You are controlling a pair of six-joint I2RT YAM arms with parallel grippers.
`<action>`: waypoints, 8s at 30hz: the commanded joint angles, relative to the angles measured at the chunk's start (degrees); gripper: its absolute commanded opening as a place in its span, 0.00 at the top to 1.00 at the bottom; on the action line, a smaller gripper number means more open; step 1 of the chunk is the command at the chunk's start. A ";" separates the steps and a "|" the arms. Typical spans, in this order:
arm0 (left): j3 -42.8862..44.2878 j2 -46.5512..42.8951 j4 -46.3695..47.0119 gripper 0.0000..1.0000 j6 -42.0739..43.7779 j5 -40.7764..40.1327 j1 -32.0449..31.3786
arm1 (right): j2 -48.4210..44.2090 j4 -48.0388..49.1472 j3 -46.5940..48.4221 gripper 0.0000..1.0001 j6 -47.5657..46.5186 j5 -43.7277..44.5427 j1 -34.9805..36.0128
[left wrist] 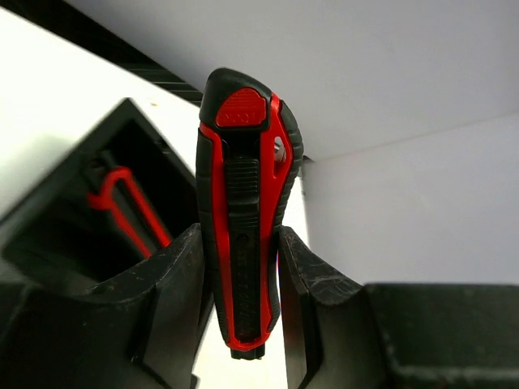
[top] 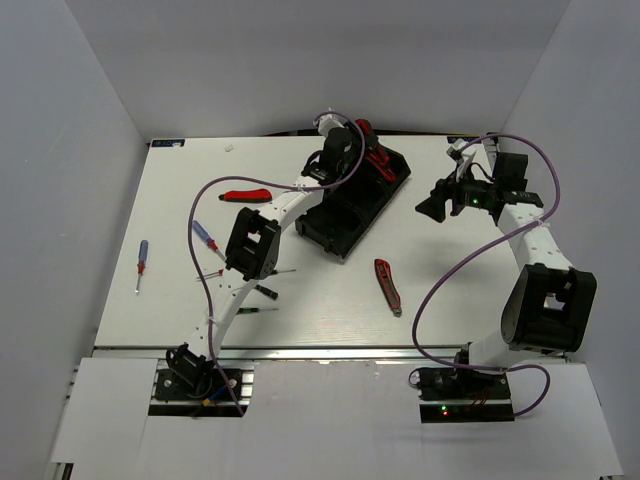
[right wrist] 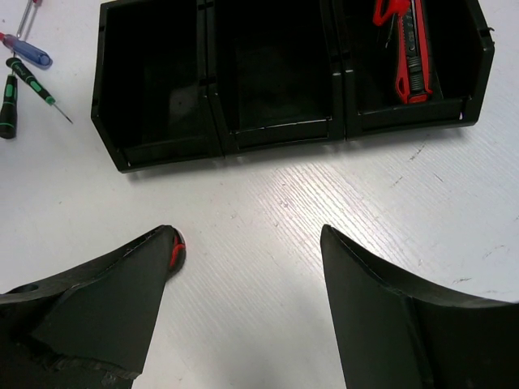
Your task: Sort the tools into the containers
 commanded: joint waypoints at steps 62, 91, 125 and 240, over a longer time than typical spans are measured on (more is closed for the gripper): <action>-90.06 -93.27 -14.33 0.07 22.47 -9.70 13.52 | 1.34 -7.86 -15.37 0.16 18.28 46.01 36.80; -86.98 -86.07 -12.93 0.07 21.15 -6.27 13.60 | 3.20 -8.21 -11.33 0.78 18.64 44.45 39.27; -84.35 -83.17 -14.33 0.07 19.48 -2.67 15.36 | 35.44 -6.38 50.36 1.00 -14.85 21.58 18.96; -32.75 -15.67 -55.90 0.41 11.48 -0.39 33.20 | 4.78 -3.47 1.51 0.11 -2.72 0.66 13.51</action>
